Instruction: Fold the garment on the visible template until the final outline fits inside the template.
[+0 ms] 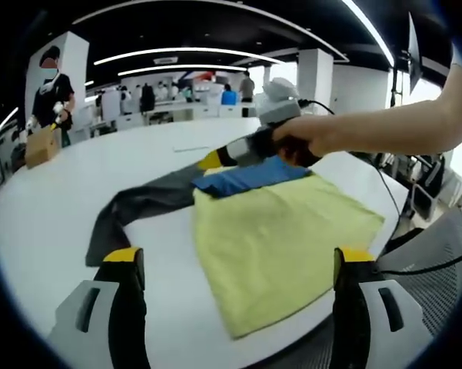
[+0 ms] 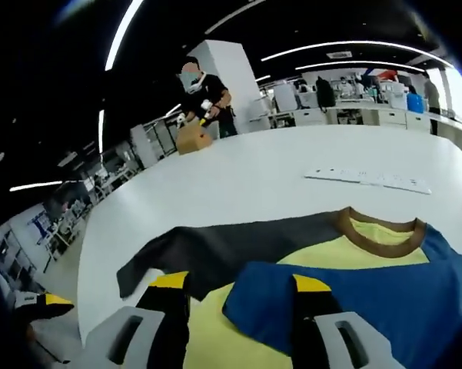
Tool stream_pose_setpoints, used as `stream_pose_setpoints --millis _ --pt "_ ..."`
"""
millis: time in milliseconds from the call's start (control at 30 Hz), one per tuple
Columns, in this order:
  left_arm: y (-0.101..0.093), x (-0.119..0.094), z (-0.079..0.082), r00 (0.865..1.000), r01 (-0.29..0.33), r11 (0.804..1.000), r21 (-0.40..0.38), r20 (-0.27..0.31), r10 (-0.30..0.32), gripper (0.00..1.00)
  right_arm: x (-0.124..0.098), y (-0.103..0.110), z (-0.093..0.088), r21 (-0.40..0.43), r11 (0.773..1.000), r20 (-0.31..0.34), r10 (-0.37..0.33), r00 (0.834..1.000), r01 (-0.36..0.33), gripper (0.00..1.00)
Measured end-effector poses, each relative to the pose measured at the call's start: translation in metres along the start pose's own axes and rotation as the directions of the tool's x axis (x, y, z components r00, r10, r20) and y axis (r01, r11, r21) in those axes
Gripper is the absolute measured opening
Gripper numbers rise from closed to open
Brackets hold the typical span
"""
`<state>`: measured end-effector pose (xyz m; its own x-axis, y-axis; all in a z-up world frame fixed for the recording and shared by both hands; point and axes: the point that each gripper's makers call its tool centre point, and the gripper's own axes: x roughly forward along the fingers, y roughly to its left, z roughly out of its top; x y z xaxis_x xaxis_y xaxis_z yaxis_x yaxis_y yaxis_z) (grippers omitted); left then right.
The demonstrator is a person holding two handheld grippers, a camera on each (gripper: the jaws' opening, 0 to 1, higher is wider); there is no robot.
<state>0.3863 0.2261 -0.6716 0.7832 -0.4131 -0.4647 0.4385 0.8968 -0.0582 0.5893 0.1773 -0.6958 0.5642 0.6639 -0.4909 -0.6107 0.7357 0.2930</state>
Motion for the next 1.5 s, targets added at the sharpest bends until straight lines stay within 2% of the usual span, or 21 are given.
stream_pose_setpoints --millis 167,300,500,800,1067,1200,1500 --pt "0.004 -0.002 0.001 1.000 -0.013 1.000 0.001 0.000 0.013 0.99 -0.011 0.002 0.002 -0.050 0.999 0.010 0.016 1.000 -0.015 0.68" --pt "0.008 -0.003 0.005 1.000 -0.024 1.000 0.000 0.005 0.024 0.99 -0.022 0.003 0.003 -0.112 0.993 0.006 0.026 1.000 -0.025 0.84" --pt "0.018 -0.002 0.009 0.999 -0.040 0.999 -0.002 0.006 0.040 0.99 -0.039 -0.001 0.004 -0.128 0.991 0.011 0.029 1.000 -0.027 0.99" --pt "0.036 -0.003 0.011 0.997 -0.071 0.997 0.003 -0.012 0.071 0.99 -0.067 -0.012 0.002 -0.165 0.986 0.011 0.032 0.999 -0.029 0.99" --pt "0.042 -0.001 0.011 0.997 -0.078 0.997 -0.011 -0.019 0.078 0.99 -0.090 -0.027 -0.003 -0.175 0.984 0.017 0.019 1.000 -0.016 0.99" --pt "0.048 0.001 0.008 0.995 -0.095 0.995 -0.009 -0.045 0.094 0.99 -0.102 -0.037 -0.005 -0.180 0.984 0.036 -0.002 0.999 0.008 0.99" --pt "0.070 -0.004 0.008 0.989 -0.145 0.988 -0.056 -0.037 0.143 0.97 -0.132 -0.045 -0.006 -0.177 0.984 0.089 -0.002 0.996 0.017 0.99"
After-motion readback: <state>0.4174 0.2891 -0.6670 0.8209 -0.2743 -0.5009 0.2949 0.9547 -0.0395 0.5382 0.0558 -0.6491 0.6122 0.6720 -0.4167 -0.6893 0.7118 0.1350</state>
